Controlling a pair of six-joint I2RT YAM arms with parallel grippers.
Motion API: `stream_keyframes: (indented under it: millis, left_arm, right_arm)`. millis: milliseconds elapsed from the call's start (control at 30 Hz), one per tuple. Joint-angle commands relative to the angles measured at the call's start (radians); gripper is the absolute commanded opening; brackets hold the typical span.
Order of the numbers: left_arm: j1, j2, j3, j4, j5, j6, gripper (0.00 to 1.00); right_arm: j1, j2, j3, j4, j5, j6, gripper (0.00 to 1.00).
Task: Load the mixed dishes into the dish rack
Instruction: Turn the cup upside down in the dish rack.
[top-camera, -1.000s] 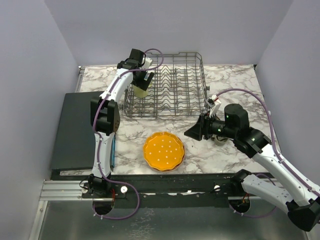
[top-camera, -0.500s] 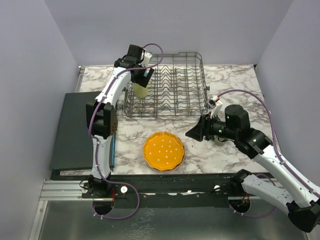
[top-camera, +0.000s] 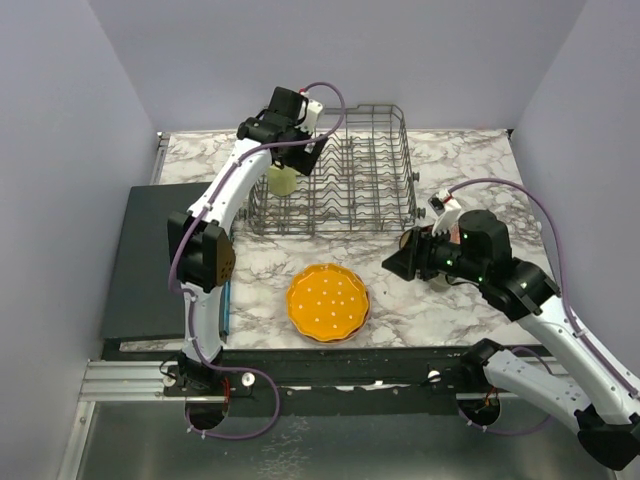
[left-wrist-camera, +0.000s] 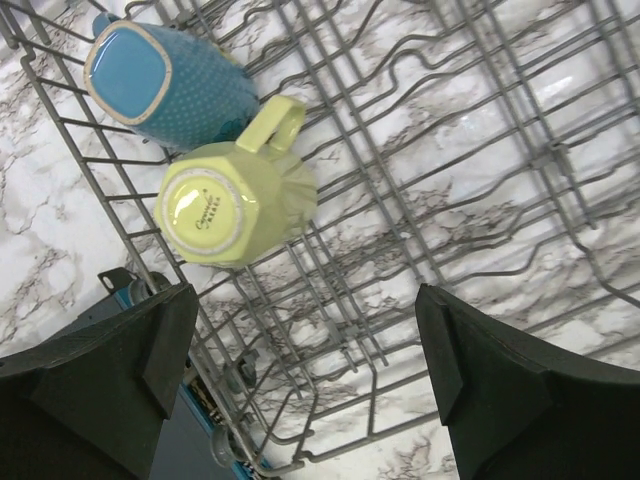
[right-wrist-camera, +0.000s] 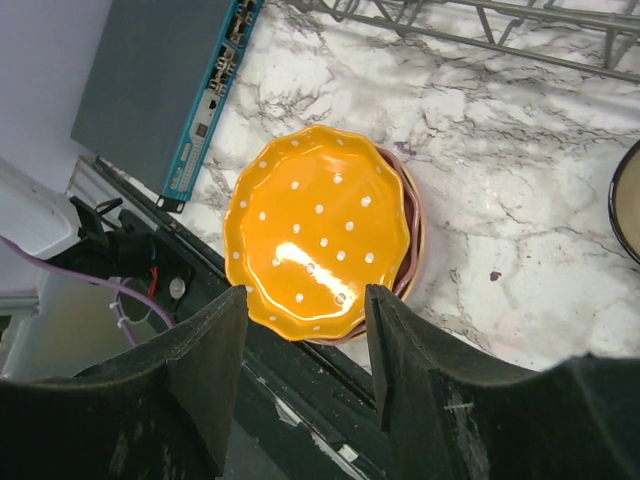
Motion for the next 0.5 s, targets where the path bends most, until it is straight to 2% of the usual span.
stream_keyframes:
  millis: [0, 300, 467]
  left_arm:
    - [-0.056, -0.110, -0.020, 0.008, -0.002, -0.062, 0.99]
    - [-0.101, -0.270, -0.097, 0.018, 0.004, -0.168, 0.99]
    - [-0.102, -0.384, -0.226, 0.066, 0.031, -0.249, 0.99]
  right_arm:
    - [0.003, -0.007, 0.055, -0.094, 0.095, 0.004, 0.56]
    - [0.003, 0.018, 0.114, -0.214, 0.207, 0.033, 0.61]
    - [0.003, 0.035, 0.139, -0.276, 0.276, 0.042, 0.63]
